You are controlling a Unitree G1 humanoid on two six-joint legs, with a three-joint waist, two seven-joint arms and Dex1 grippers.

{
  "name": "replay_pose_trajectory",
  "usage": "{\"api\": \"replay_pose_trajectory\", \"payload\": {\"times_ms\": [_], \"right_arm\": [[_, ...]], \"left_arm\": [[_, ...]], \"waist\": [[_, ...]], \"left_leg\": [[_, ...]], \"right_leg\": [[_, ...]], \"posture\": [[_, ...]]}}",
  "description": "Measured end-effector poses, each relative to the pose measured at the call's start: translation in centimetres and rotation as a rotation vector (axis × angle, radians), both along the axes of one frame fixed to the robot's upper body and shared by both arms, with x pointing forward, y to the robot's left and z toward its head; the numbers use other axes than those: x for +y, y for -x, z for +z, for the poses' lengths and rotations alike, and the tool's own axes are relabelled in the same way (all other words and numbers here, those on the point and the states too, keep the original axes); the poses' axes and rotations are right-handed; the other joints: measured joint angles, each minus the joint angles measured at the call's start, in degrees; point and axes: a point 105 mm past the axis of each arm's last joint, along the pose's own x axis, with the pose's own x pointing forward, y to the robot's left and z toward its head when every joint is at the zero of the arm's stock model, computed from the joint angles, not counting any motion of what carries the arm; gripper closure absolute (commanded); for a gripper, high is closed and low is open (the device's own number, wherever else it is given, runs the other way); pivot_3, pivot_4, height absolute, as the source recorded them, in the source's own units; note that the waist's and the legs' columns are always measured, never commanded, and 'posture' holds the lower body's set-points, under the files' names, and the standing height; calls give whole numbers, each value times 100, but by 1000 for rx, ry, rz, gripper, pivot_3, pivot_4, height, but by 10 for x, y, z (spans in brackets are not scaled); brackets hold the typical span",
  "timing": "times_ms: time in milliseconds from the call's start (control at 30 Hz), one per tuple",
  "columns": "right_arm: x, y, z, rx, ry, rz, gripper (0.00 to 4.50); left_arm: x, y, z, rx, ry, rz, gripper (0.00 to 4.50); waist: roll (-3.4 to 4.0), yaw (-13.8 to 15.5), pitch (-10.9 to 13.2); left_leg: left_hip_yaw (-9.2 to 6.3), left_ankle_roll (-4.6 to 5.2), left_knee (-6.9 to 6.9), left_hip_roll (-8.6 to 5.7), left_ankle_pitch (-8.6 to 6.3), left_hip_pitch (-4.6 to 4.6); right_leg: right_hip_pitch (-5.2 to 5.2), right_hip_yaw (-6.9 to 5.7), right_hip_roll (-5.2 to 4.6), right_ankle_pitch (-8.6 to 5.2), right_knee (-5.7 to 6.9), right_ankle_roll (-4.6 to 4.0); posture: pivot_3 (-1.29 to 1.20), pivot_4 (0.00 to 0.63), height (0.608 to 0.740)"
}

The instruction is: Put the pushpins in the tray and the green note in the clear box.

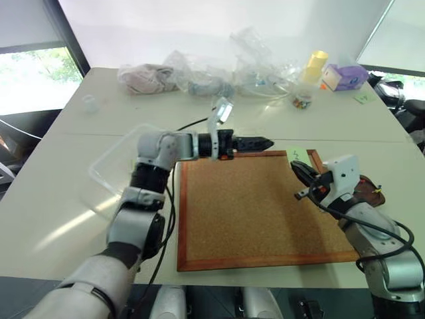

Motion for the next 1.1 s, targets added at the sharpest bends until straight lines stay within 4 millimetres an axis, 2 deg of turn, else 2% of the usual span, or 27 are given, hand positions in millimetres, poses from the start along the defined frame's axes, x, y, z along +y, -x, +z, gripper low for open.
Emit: {"api": "replay_pose_trajectory", "payload": {"times_ms": [100,233,467,567,667,800,833,1100], "right_arm": [[3,2,4,-15,14,1,4500],[8,4,12,-45,27,4,4500],[19,8,15,-51,43,25,4500],[20,10,16,-53,49,27,4500],[20,10,15,-50,51,25,4500],[22,12,18,-62,54,27,4500],[22,12,18,-62,55,27,4500],[23,13,19,-60,63,30,4500]], "left_arm": [[-17,-3,-12,143,11,2,31],[-33,0,-28,249,18,-12,31],[-55,-9,-17,241,97,38,31],[-63,-8,-20,252,118,43,892],[-68,-6,-22,247,107,42,2133],[-71,-7,-20,220,95,44,4065],[-71,-7,-20,218,92,46,4410],[-70,-8,-24,208,67,50,4410]], "waist": [[0,-1,1],[-3,7,8],[-4,31,8],[-5,24,9],[-6,20,9],[-6,20,9],[-6,19,9],[-6,23,9]], "left_leg": [[-40,-4,-2,-14,2,-1],[-78,-10,-4,-24,6,-5],[-82,-10,-3,-34,6,-8],[-83,-10,-3,-43,6,-10],[-84,-10,-3,-46,6,-10],[-87,-10,-3,-46,6,-10],[-87,-10,-3,-46,6,-10],[-87,-10,-3,-47,6,-10]], "right_leg": [[0,-8,10,0,2,0],[0,-16,17,0,5,0],[2,-17,7,0,3,-1],[2,-18,-1,0,2,-1],[2,-18,-3,0,3,-1],[2,-19,-3,0,3,-1],[2,-19,-3,0,3,-1],[2,-20,-3,0,4,-1]], "posture": [[0,150,740],[0,150,740],[0,150,740],[0,150,740],[0,150,740],[0,150,740],[0,150,740],[0,150,740]]}}
